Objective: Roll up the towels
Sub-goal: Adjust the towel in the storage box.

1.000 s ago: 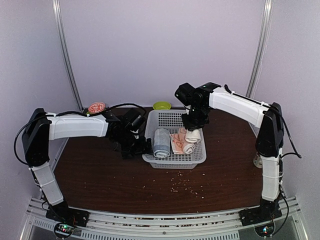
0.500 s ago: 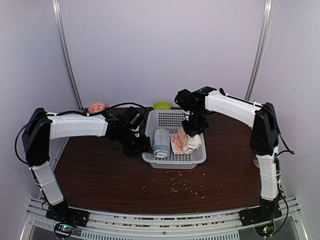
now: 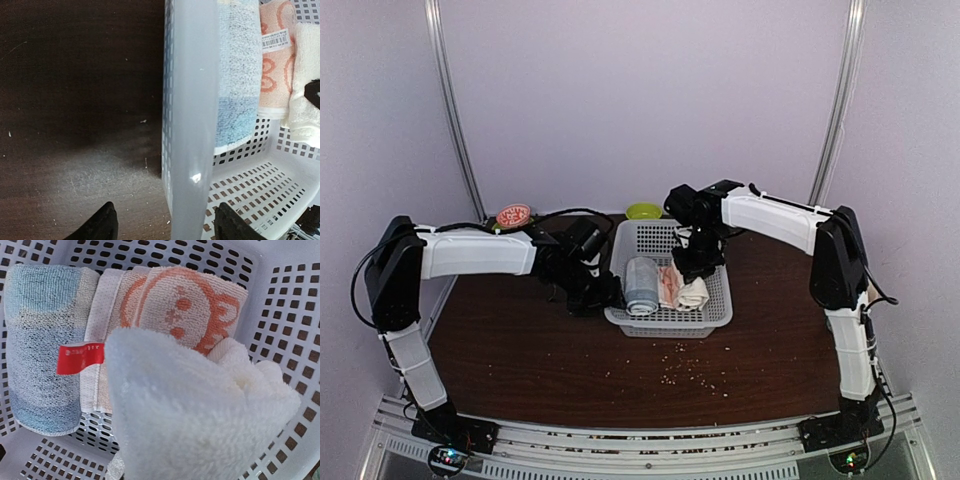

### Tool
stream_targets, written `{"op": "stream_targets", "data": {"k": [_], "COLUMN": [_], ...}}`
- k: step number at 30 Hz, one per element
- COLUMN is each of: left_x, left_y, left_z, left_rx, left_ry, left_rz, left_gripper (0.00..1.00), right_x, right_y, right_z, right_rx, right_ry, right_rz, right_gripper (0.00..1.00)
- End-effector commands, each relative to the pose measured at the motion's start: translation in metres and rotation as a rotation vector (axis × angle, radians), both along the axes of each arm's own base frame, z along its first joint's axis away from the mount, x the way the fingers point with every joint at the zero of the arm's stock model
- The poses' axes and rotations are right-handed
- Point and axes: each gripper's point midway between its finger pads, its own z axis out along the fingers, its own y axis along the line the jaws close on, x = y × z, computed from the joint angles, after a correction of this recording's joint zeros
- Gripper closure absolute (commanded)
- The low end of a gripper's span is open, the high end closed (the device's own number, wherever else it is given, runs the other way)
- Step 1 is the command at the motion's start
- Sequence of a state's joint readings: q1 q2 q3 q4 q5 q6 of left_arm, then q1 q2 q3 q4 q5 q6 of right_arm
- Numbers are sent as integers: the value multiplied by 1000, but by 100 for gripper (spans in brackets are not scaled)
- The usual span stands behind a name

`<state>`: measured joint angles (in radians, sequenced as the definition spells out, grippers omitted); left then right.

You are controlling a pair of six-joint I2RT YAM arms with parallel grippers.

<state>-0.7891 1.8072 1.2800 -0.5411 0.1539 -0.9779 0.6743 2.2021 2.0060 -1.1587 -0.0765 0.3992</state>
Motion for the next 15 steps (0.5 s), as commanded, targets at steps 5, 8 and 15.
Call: {"op": "stream_targets", "data": {"k": [5,8,15], "left_x": [-2,-3,11], "left_y": [14,16,9], "left_z": [49,74,127], "left_rx": [-27,-58,-123], "left_ry": [-99,-146,-279], "left_rz": [-8,-19,-37], "left_gripper": [30,30,34], "right_x": [5,7,7], "right_y": [31,36,45], "right_z": [2,1,-5], "right_rx": [145,166,207], "right_ry": [5,5,23], "right_rz": [7,10,21], "right_gripper": [100,100,100]}}
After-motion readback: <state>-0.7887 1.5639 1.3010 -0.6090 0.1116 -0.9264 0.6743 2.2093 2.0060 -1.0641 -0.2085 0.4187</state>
